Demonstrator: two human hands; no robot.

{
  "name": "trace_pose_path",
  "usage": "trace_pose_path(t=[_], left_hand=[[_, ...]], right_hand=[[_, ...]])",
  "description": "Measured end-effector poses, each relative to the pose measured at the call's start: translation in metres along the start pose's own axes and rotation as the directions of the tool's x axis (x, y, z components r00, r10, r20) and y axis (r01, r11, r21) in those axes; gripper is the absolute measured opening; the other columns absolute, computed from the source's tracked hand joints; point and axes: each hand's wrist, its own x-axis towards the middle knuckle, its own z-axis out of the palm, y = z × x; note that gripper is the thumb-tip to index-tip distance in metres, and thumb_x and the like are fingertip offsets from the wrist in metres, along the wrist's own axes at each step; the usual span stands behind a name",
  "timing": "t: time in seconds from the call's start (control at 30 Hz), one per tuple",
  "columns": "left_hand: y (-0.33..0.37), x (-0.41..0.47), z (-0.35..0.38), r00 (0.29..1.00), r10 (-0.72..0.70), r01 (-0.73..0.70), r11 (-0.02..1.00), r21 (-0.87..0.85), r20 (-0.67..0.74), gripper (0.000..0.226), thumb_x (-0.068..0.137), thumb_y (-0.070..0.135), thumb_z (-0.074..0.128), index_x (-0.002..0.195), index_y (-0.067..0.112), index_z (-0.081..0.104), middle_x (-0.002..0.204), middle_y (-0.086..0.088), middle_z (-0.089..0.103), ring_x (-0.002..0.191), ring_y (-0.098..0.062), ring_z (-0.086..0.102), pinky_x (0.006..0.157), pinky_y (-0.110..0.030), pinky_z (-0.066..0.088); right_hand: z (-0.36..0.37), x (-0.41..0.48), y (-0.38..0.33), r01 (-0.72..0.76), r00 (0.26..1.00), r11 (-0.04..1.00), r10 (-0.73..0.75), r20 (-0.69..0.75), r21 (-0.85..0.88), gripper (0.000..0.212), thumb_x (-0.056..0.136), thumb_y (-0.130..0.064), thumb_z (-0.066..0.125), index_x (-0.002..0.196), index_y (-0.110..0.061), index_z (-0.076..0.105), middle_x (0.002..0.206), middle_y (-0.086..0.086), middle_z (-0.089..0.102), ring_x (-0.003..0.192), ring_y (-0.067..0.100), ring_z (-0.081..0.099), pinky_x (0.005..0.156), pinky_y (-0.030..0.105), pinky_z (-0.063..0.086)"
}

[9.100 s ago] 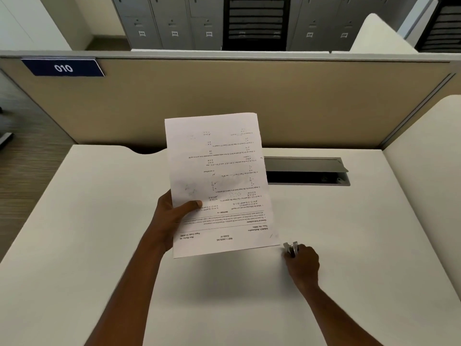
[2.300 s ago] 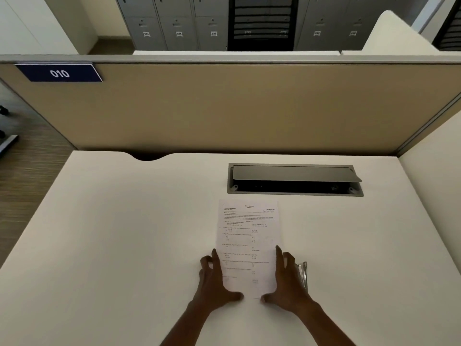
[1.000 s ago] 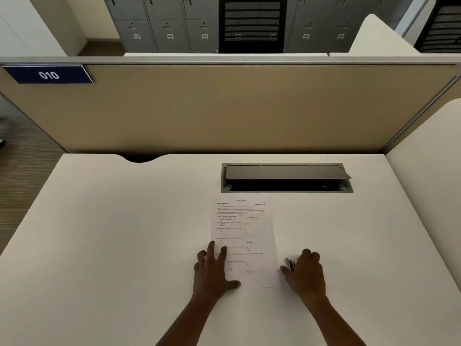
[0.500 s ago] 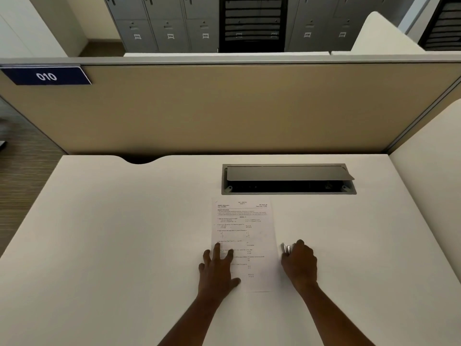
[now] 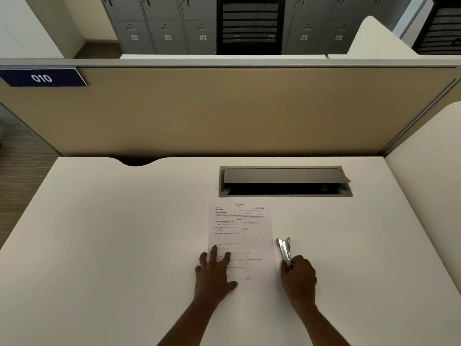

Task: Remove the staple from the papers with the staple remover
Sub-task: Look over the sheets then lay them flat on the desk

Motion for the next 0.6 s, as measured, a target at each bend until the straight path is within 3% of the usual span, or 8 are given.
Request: trace_pose_path(t=[0.6], left_hand=[[0.003,-0.002,-0.001,1.0,0.001,-0.001,1.0,0.003,-0.005,0.09,0.084,0.06,0.068,0.158,0.036,0.022,0.169,-0.005,0.004,0.151,-0.038,0.01,0.12,-0.051,0.028]], right_hand=[[0.005,0.014,-0.001,-0.031,0.999,0.998,0.032,0.023,-0.061,0.02,0.082,-0.014,0.073,0.082,0.002,0.061,0.079,0.018,0.062,0.078,0.04,0.063,0.065,0.04,0.048]])
